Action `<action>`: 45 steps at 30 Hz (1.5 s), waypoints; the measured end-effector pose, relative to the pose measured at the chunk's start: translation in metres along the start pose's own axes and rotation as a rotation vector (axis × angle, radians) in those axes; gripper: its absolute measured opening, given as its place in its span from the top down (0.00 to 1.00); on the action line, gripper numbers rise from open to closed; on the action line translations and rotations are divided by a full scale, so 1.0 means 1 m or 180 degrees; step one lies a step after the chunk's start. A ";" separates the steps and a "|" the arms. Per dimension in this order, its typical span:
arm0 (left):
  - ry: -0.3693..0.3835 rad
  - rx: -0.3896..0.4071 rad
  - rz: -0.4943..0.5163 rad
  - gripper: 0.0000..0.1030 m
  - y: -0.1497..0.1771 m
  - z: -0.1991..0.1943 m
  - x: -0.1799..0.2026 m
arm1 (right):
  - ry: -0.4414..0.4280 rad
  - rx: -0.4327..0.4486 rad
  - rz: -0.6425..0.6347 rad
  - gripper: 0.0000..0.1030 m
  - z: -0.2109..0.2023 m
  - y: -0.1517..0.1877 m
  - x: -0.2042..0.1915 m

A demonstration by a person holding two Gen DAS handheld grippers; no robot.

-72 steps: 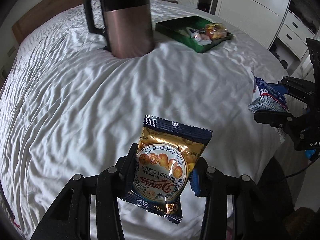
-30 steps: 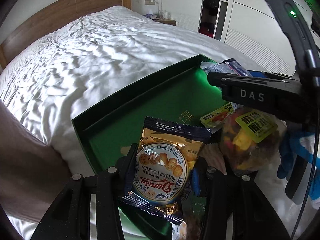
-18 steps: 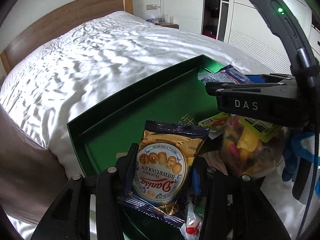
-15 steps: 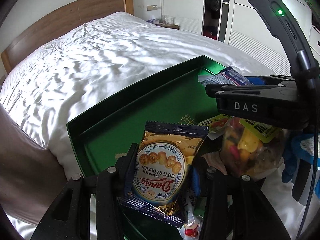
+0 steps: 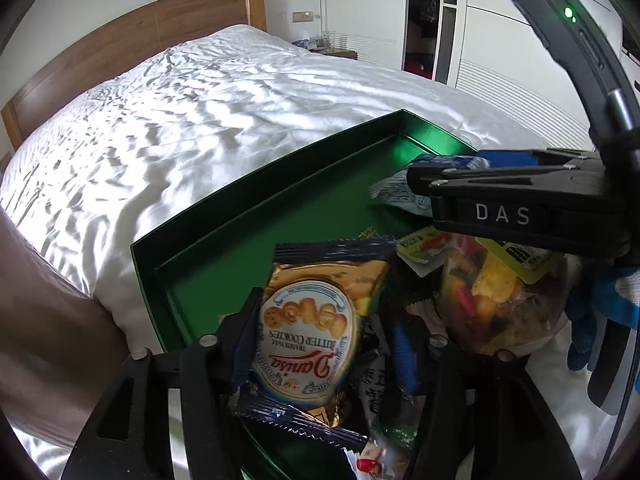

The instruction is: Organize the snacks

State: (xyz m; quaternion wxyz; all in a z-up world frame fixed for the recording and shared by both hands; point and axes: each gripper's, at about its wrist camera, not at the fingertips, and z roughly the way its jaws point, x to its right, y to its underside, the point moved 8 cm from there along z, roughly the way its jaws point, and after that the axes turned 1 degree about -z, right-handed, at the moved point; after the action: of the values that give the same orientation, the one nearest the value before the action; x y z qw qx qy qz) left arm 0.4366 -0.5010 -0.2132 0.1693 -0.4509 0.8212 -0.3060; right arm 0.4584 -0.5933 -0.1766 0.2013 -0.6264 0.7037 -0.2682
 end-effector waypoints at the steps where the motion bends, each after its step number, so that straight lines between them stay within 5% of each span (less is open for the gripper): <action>1: 0.0009 -0.0010 0.0000 0.48 0.000 0.000 0.000 | -0.0008 0.0006 0.0015 0.28 -0.002 0.000 0.000; 4: 0.0031 -0.0048 -0.0034 0.47 0.001 -0.002 -0.001 | -0.0009 0.0048 0.0038 0.26 -0.010 -0.002 0.000; 7: 0.0016 -0.0034 -0.0003 0.47 -0.001 -0.008 -0.001 | 0.0008 0.0128 0.0059 0.00 -0.021 -0.005 0.001; 21: 0.0040 0.0176 0.0055 0.47 -0.013 -0.074 -0.006 | 0.0079 0.0478 0.0200 0.00 -0.102 -0.013 -0.011; 42: 0.0056 0.0369 -0.0145 0.47 0.029 -0.217 -0.055 | 0.0353 0.0589 0.0028 0.00 -0.259 0.099 -0.050; 45: 0.0021 0.0451 -0.0210 0.38 0.042 -0.247 -0.068 | 0.0328 0.0640 0.0000 0.00 -0.289 0.115 -0.069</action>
State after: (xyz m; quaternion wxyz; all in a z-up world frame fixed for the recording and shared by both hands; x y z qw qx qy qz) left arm 0.3089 -0.3400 -0.0539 0.1880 -0.4637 0.7827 -0.3703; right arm 0.2003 -0.4807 -0.0286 0.2266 -0.5884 0.6827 -0.3693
